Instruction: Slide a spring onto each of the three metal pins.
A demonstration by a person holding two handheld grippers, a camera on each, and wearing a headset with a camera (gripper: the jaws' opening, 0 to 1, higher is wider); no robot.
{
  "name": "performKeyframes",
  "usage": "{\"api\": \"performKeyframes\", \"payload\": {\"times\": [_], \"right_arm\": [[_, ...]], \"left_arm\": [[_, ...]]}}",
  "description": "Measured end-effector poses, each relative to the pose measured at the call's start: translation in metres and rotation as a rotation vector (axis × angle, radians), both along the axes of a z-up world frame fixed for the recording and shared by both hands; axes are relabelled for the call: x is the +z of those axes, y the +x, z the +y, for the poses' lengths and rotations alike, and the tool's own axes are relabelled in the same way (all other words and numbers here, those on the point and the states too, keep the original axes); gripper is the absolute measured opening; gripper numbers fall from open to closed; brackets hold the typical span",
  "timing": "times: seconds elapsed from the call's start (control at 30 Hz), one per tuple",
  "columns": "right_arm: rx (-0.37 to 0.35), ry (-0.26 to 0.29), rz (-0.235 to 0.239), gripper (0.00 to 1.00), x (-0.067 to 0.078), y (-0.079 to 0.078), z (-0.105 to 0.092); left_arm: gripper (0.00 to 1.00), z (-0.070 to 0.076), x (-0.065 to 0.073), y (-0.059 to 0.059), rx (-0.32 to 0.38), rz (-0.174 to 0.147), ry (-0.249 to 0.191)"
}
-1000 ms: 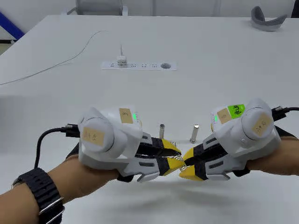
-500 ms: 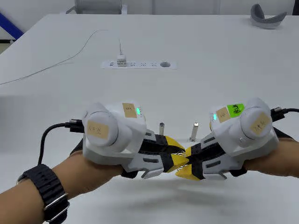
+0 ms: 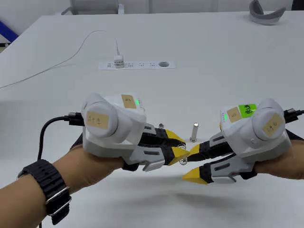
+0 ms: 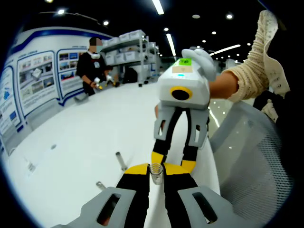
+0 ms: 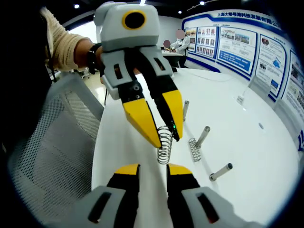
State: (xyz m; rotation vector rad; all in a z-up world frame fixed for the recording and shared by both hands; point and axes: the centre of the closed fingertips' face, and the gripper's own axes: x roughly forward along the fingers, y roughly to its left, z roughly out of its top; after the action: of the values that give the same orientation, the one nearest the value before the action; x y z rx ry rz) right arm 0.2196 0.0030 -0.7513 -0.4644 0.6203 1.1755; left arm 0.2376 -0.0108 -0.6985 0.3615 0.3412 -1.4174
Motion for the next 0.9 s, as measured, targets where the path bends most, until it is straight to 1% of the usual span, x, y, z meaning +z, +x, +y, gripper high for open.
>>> {"api": "performKeyframes", "payload": {"times": [0.23, 0.43, 0.6, 0.7, 0.8, 0.9], "right_arm": [[-0.052, 0.007, 0.002, 0.24, 0.002, -0.005, -0.017], [-0.101, 0.015, 0.000, 0.24, 0.004, -0.009, -0.030], [-0.135, 0.032, 0.001, 0.24, 0.004, -0.011, -0.035], [-0.154, 0.042, 0.002, 0.25, 0.005, -0.013, -0.037], [-0.166, 0.051, 0.000, 0.25, 0.006, -0.015, -0.038], [-0.182, 0.060, -0.001, 0.26, 0.005, -0.016, -0.041]], "left_arm": [[0.09, -0.004, 0.006, 0.012, 0.000, -0.013, 0.011], [0.09, -0.009, 0.011, 0.029, 0.005, -0.033, 0.027], [0.09, -0.017, 0.021, 0.041, 0.003, -0.047, 0.027], [0.09, -0.022, 0.024, 0.048, -0.003, -0.055, 0.034], [0.09, -0.026, 0.024, 0.054, -0.004, -0.055, 0.040], [0.09, -0.030, 0.021, 0.060, -0.005, -0.051, 0.052]]}}
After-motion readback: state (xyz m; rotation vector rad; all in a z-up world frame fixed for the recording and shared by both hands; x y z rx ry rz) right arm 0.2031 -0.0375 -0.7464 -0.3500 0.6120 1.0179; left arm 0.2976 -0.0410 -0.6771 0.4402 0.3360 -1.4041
